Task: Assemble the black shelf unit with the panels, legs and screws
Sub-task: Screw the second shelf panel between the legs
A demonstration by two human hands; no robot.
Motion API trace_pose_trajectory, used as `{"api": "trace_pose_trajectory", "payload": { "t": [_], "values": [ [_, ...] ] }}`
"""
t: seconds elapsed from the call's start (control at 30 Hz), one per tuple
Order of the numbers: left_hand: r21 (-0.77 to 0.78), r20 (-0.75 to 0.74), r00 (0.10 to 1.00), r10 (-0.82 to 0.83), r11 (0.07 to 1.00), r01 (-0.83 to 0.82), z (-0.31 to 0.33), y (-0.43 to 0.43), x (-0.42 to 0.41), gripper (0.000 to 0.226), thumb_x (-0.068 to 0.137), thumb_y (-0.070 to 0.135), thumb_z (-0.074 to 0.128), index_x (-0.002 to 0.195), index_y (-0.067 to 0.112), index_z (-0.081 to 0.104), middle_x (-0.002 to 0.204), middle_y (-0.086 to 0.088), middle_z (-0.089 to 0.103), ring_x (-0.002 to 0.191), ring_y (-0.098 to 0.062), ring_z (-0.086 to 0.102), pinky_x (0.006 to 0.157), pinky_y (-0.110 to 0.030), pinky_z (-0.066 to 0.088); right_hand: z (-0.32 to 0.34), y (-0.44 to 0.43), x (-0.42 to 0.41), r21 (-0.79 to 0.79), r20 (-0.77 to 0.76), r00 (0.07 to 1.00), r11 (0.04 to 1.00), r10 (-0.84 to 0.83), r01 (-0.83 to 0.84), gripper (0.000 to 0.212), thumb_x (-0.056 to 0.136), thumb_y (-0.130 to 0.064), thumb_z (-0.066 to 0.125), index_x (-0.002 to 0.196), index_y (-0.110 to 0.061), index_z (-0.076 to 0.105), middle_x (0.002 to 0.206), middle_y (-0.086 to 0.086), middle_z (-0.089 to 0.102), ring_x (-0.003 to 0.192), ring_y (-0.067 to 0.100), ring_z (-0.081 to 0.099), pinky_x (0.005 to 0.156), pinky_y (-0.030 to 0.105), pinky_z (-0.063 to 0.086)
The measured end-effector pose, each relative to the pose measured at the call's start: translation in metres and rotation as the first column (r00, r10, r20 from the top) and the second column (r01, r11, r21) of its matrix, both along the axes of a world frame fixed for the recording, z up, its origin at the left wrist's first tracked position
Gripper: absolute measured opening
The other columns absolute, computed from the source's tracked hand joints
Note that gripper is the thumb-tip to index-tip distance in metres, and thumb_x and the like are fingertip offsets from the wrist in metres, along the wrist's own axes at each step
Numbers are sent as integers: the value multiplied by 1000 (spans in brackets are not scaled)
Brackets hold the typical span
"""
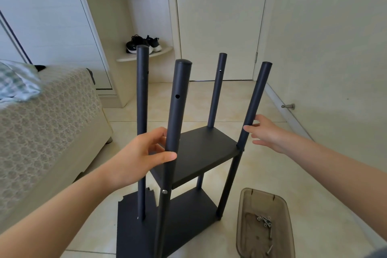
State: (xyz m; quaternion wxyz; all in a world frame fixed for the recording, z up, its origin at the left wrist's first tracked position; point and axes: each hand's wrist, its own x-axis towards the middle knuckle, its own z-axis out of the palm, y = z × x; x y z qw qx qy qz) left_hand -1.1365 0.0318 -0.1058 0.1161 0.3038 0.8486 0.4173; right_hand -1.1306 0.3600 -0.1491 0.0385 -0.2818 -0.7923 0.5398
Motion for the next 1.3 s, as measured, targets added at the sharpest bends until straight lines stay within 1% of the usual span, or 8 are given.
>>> {"api": "trace_pose_trajectory", "payload": {
  "t": [0.2,0.33,0.47,0.6,0.73,0.9,1.17,1.3],
  "values": [
    [-3,-93,994,60,998,-60,1,1,-3,23,94,23,65,101,40,51,98,12,61,90,7,61,76,-13,45,-6,1,-2,-9,2,999,999,-40,40,40,100,-9,50,137,-10,37,133,14,51,111,29,57,96,42,51],
    [54,-137,981,136,990,-130,-1,4,-10,23,97,20,61,106,39,50,101,12,61,89,5,61,74,-7,48,-8,-1,2,-10,-20,998,999,-51,51,46,100,-4,49,141,-18,31,135,15,48,120,36,55,91,44,53],
    [63,-185,953,238,971,-230,-7,6,-23,27,99,23,58,123,30,47,113,5,62,100,-12,62,91,-35,55,-10,-2,10,24,-38,998,999,-45,46,55,99,-5,50,144,-23,25,137,14,46,122,37,55,96,50,52],
    [51,-268,912,311,950,-309,-13,14,-34,26,101,20,55,126,19,47,111,1,61,100,-18,59,84,-30,47,-10,-2,19,71,-58,998,997,-34,39,54,98,-5,52,142,-23,25,135,14,48,120,35,56,95,51,53],
    [49,-248,905,346,937,-345,-19,22,-44,14,101,16,55,113,16,48,104,-1,63,92,-19,62,74,-27,50,-8,1,29,203,-71,997,978,-39,53,52,99,-9,52,142,-20,25,133,13,50,117,34,58,92,48,55],
    [-4,-196,910,365,928,-373,-30,28,-53,16,99,17,59,112,15,49,104,-6,66,93,-26,67,86,-49,57,-5,8,42,323,-70,997,946,-20,42,47,99,-13,52,139,-20,27,128,11,53,110,30,61,90,46,56],
    [-13,-130,911,391,918,-395,-44,26,-60,25,97,11,61,118,14,50,114,-5,64,92,-23,68,82,-42,59,-5,9,49,395,-82,996,919,32,3,42,100,-14,51,135,-19,29,125,9,54,110,30,61,90,44,55],
    [-25,-101,902,421,905,-425,-49,20,-63,31,96,9,62,124,14,47,117,-7,63,92,-23,67,71,-29,56,-4,3,48,413,-75,996,911,57,-21,42,99,-15,52,134,-17,29,122,8,54,102,25,61,86,39,55]
  ]
}}
